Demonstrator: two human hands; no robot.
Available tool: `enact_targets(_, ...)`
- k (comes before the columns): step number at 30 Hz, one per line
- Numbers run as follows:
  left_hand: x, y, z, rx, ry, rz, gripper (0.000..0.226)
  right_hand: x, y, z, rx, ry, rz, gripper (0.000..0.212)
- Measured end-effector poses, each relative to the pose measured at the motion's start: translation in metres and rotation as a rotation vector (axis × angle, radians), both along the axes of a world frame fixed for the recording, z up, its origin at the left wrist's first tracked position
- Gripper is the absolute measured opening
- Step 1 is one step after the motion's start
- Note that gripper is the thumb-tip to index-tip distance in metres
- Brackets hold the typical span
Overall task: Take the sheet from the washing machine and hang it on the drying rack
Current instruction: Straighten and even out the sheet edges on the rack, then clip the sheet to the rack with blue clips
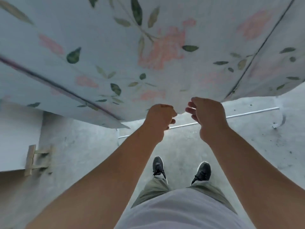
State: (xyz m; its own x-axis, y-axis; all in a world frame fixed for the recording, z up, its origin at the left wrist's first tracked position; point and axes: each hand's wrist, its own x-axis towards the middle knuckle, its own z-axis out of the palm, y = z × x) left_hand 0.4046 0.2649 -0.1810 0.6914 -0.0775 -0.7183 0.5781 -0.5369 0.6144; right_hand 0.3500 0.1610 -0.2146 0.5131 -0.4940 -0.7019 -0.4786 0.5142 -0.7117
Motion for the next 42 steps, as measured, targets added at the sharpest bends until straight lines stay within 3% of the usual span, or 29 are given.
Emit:
enact_targets(4, 0.022, 0.060, 0.063, 0.064, -0.270, -0.129, 0.017, 0.014, 0.036, 0.066, -0.213, -0.182, 0.193, 0.018)
enact_targets(8, 0.032, 0.124, 0.125, 0.073, -0.461, -0.066, 0.012, 0.034, 0.080, 0.131, -0.381, -0.300, 0.383, 0.018)
enact_targets(17, 0.068, 0.266, 0.200, -0.015, -0.708, 0.259, 0.012, 0.088, 0.206, 0.226, -0.408, -0.518, 0.590, 0.017)
enact_targets(26, 0.164, 0.419, 0.176, -0.034, -0.732, 0.342, 0.007, 0.161, 0.342, 0.217, -0.436, -0.515, 0.533, 0.020)
enact_targets(30, 0.207, 0.494, 0.149, 0.237, -0.900, 0.276, 0.011, 0.197, 0.408, 0.199, -0.408, -0.454, 0.518, 0.023)
enact_targets(34, 0.239, 0.552, 0.118, 0.410, -0.932, 0.233, 0.048, 0.221, 0.467, 0.177, -0.386, -0.367, 0.519, 0.023)
enact_targets(38, 0.257, 0.574, 0.096, 0.362, -0.784, 0.127, 0.083, 0.233, 0.496, 0.157, -0.385, -0.292, 0.495, 0.023)
enact_targets(40, 0.264, 0.576, 0.089, 0.283, -0.726, 0.138, 0.090, 0.237, 0.502, 0.151, -0.400, -0.267, 0.493, 0.022)
enact_targets(42, 0.269, 0.576, 0.086, 0.235, -0.715, 0.166, 0.081, 0.242, 0.504, 0.147, -0.416, -0.250, 0.502, 0.021)
